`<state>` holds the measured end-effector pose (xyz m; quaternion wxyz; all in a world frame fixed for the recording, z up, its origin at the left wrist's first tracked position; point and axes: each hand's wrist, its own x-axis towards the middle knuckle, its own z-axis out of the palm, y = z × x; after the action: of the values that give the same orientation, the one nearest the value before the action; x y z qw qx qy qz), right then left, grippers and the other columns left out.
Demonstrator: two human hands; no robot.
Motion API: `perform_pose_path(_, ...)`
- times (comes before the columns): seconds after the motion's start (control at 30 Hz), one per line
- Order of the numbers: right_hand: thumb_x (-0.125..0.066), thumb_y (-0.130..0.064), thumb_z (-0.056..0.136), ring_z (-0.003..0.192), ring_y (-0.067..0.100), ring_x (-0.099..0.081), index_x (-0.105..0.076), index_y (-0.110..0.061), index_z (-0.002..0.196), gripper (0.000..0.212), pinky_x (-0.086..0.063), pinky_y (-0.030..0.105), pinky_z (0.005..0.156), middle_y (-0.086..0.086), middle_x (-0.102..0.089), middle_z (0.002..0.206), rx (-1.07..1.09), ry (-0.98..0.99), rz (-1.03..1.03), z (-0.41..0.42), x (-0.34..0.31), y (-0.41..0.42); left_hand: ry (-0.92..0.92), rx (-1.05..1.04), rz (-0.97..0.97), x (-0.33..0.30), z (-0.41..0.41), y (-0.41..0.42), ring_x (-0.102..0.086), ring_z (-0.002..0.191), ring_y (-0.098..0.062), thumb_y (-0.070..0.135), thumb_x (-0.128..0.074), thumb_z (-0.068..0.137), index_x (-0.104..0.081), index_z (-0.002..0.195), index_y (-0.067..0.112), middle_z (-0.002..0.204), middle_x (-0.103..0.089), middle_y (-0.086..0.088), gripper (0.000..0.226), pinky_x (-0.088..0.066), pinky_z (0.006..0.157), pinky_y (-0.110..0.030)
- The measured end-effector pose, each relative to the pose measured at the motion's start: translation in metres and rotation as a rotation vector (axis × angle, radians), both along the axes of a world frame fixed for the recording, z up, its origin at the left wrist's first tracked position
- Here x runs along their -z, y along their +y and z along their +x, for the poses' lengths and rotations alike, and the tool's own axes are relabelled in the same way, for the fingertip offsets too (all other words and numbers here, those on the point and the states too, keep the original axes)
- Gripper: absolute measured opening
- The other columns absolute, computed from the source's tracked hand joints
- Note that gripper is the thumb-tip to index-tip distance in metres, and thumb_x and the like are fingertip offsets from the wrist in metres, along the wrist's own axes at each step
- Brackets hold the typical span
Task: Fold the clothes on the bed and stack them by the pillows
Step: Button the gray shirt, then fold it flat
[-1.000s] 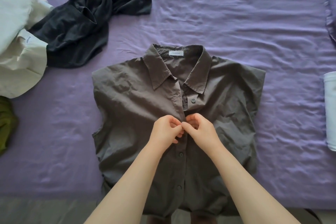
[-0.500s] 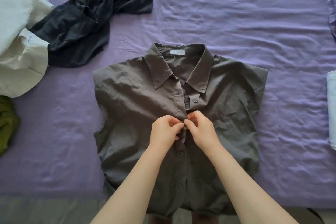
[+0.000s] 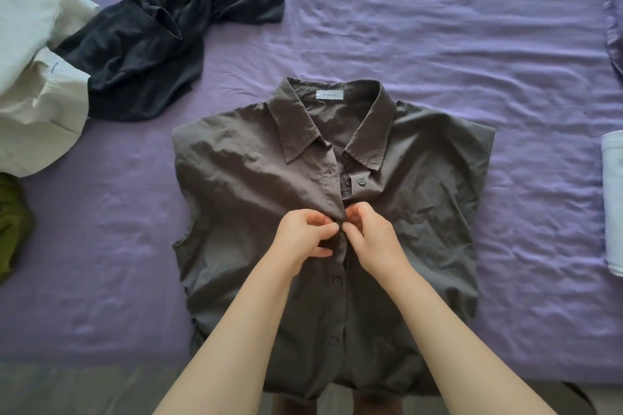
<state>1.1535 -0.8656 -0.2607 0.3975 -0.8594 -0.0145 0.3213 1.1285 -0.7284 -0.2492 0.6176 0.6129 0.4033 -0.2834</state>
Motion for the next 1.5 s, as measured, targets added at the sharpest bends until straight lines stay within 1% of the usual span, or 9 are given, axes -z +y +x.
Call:
perform_pose_path(0.2,-0.063,-0.03,0.088,0.075,0.016,-0.058,-0.063,-0.02,0.086,0.01,-0.048,0.037,0.069,-0.008,-0.061,0.076,0.03,-0.2,-0.098,0.004,-0.009,-0.01,-0.06,0.431,0.389,-0.003,0.007,0.004,-0.069,0.071,-0.019,0.029,-0.063,0.085,-0.068,0.073,0.025,0.07,-0.069,0.003,0.014,-0.059,0.068,-0.039)
perform_pose_path(0.37,-0.062,-0.015,0.089,0.081,0.017,-0.059,-0.065,-0.01,0.1,0.012,-0.045,0.024,0.077,0.003,-0.062,0.091,0.184,-0.491,-0.028,0.028,-0.015,-0.012,-0.19,0.242,0.542,-0.011,0.028,0.007,-0.066,0.083,-0.025,0.03,-0.061,0.086,-0.068,0.083,0.021,0.082,-0.069,-0.001,0.011,-0.056,0.074,-0.041)
perform_pose_path(0.5,-0.059,-0.019,0.091,0.089,0.019,-0.058,-0.066,-0.011,0.114,0.025,-0.042,0.023,0.079,0.006,-0.059,0.097,0.032,-0.412,-0.123,0.044,-0.004,-0.004,-0.194,0.341,0.638,-0.003,0.055,0.005,-0.061,0.098,-0.021,0.023,-0.058,0.089,-0.066,0.097,0.018,0.1,-0.068,-0.003,0.013,-0.05,0.084,-0.036)
perform_pose_path(0.6,-0.058,-0.023,0.091,0.093,0.02,-0.057,-0.067,-0.016,0.112,0.024,-0.048,0.033,0.076,0.004,-0.059,0.1,-0.089,-0.385,-0.218,0.045,0.006,0.0,-0.161,0.385,0.67,0.008,0.071,0.001,-0.059,0.1,-0.024,0.028,-0.057,0.091,-0.062,0.1,0.014,0.105,-0.065,-0.006,0.017,-0.049,0.081,-0.036)
perform_pose_path(0.77,-0.058,-0.02,0.091,0.096,0.023,-0.057,-0.065,-0.016,0.112,0.022,-0.05,0.038,0.075,0.003,-0.062,0.102,-0.217,-0.408,-0.265,0.045,0.015,-0.002,-0.053,0.441,0.72,0.021,0.085,-0.006,-0.059,0.1,-0.028,0.041,-0.066,0.084,-0.056,0.105,0.009,0.108,-0.059,-0.008,0.039,-0.047,0.078,-0.037)
perform_pose_path(1.0,-0.055,-0.013,0.089,0.083,0.031,-0.058,-0.067,-0.008,0.098,0.015,-0.048,0.038,0.061,0.01,-0.063,0.09,-0.405,-0.514,-0.41,0.051,0.014,0.004,-0.042,0.473,0.813,0.021,0.085,-0.006,-0.06,0.096,-0.029,0.022,-0.052,0.091,-0.061,0.1,0.009,0.106,-0.064,-0.008,0.018,-0.042,0.069,-0.032)
perform_pose_path(1.17,-0.055,-0.008,0.088,0.088,0.027,-0.054,-0.059,-0.011,0.113,0.025,-0.041,0.035,0.06,0.008,-0.059,0.098,-0.469,-0.473,-0.452,0.05,0.013,0.004,-0.009,0.51,0.779,0.022,0.084,-0.01,-0.059,0.101,-0.029,0.042,-0.066,0.084,-0.048,0.106,0.009,0.111,-0.055,-0.008,0.043,-0.041,0.07,-0.035)
perform_pose_path(1.33,-0.05,-0.017,0.091,0.092,0.027,-0.052,-0.054,-0.011,0.109,0.019,-0.038,0.033,0.064,0.007,-0.056,0.1,-0.433,-0.437,-0.46,0.05,0.014,0.007,-0.026,0.522,0.81,0.019,0.088,-0.01,-0.06,0.096,-0.03,0.022,-0.056,0.087,-0.054,0.099,0.009,0.107,-0.061,-0.009,0.018,-0.04,0.067,-0.032)
perform_pose_path(1.5,-0.053,-0.018,0.092,0.089,0.027,-0.057,-0.058,-0.007,0.107,0.019,-0.044,0.036,0.07,0.009,-0.06,0.098,-0.236,-0.435,-0.269,0.058,0.001,0.01,-0.072,0.323,0.697,0.01,0.077,0.001,-0.062,0.092,-0.026,0.021,-0.053,0.084,-0.066,0.096,0.016,0.098,-0.068,-0.005,0.018,-0.048,0.074,-0.029)
